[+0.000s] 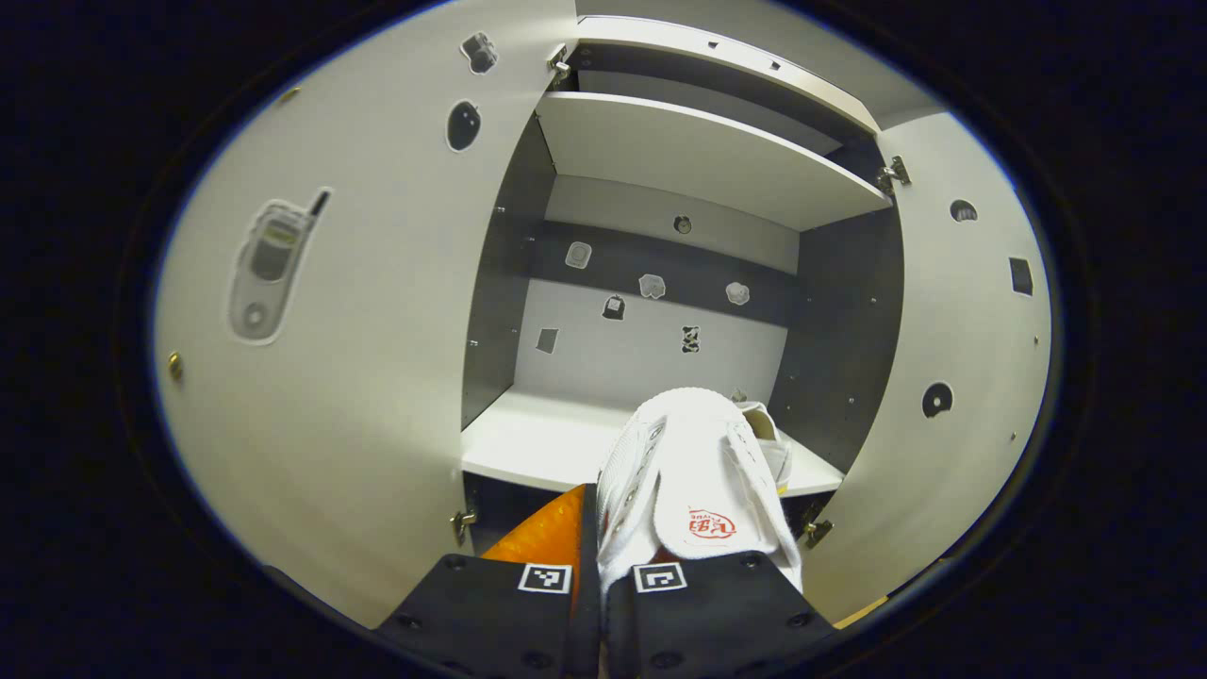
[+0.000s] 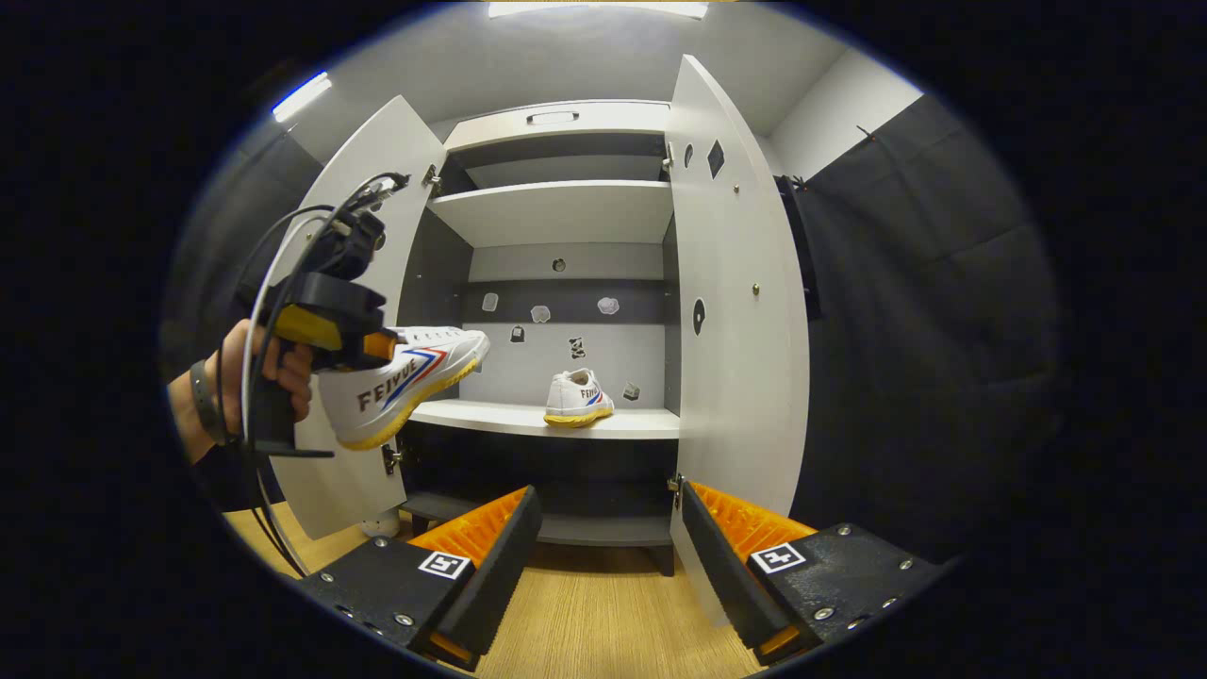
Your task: Grab one shoe with the right hand and put it into the shoe cabinet, grab the other shoe with the left hand and put it into the shoe cabinet; then close the right door with the right hand and the left door with the left hand.
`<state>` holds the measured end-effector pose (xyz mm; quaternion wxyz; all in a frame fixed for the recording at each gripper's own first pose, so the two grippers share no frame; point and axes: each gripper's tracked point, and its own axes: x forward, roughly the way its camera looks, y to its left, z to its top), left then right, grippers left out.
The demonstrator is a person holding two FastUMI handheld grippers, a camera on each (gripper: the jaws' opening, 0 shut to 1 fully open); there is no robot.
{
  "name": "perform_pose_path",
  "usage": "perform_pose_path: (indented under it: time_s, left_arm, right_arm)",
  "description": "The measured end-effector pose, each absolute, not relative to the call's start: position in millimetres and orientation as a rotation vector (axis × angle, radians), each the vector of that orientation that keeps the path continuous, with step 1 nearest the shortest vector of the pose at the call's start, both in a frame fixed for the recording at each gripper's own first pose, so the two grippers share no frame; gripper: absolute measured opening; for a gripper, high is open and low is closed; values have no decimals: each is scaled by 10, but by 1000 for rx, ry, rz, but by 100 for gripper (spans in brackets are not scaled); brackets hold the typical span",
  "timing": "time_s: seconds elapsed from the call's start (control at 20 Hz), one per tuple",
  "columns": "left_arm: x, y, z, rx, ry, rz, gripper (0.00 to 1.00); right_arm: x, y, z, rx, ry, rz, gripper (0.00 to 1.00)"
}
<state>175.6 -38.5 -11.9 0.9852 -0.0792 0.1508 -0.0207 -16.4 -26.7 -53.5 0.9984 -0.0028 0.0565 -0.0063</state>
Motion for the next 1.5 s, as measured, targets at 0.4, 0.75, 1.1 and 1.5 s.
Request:
perform_pose_path:
  time_s: [0.4, 0.75, 1.1, 1.5]
  left_arm:
    - [3176, -377, -656, -45, 471, 44, 10]
    - [3503, -388, -1090, 34, 621, 70, 10]
    - [3512, -361, -1151, 53, 676, 84, 13]
    - [3402, -396, -961, 30, 652, 41, 48]
  right_arm:
    - [-240, -437, -508, -11, 107, -62, 93]
    - [-248, -464, -586, -7, 118, -77, 93]
    - [-209, -418, -614, -2, 126, -58, 92]
    - [-211, -404, -589, 2, 122, -43, 93]
